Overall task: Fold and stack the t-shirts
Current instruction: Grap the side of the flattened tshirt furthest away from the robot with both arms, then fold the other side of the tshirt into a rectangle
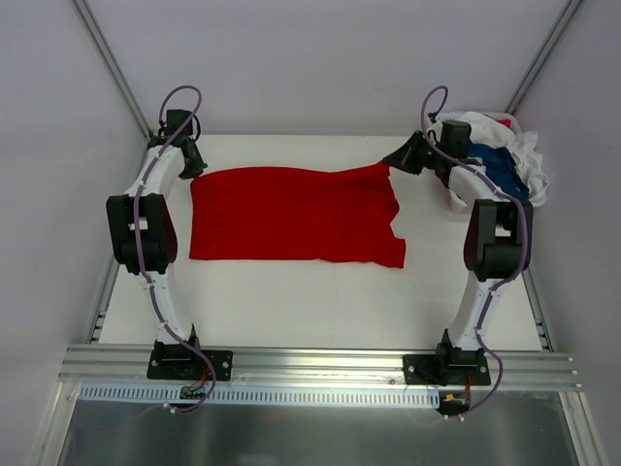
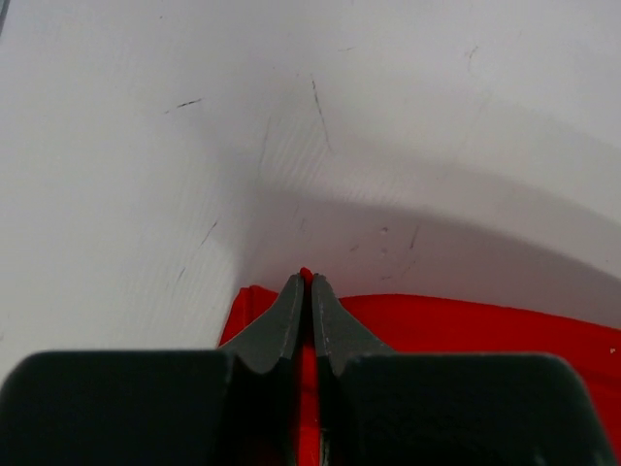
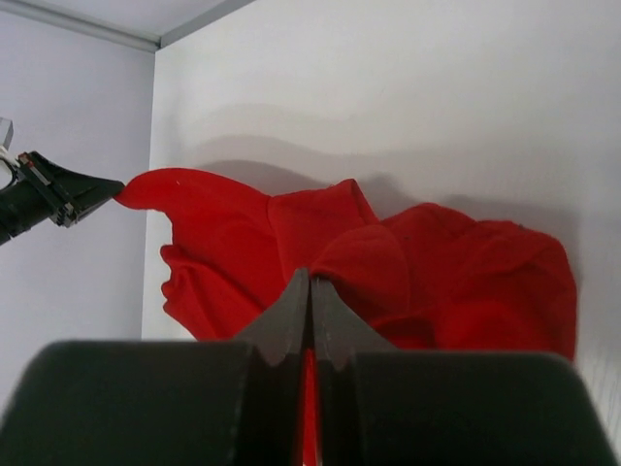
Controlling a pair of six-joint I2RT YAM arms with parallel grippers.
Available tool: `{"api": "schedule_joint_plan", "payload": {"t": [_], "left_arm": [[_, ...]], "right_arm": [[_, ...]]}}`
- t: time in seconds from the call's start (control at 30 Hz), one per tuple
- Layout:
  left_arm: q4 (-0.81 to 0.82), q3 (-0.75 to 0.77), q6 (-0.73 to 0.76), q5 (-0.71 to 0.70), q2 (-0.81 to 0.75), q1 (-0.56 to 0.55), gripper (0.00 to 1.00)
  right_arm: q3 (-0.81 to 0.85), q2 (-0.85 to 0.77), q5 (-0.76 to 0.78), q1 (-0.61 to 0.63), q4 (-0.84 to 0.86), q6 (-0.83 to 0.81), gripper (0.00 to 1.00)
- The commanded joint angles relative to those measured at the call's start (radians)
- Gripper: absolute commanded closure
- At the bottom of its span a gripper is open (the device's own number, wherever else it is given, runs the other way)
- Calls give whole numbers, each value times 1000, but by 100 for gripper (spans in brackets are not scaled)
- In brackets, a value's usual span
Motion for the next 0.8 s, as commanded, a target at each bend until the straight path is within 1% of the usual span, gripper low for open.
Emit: {"api": "schedule_joint_plan", "payload": {"t": [0.0, 0.17, 0.33, 0.63, 0.77], "left_arm": [[2, -51, 0, -61, -112, -6, 100], [1, -132, -18, -89, -167, -4, 100], [1, -211, -47, -87, -207, 0, 100], [2, -310, -64, -91, -250, -1, 100], [2, -347, -74, -94, -273, -1, 100]], "right_arm": [[-78, -152, 12, -2, 34, -59, 100], [-179, -252, 26, 0, 40, -67, 100], [-274, -335, 31, 4, 38, -71, 100], [-408, -427, 38, 16, 41, -73, 100], [-492, -481, 55, 30, 51, -73, 100]]}}
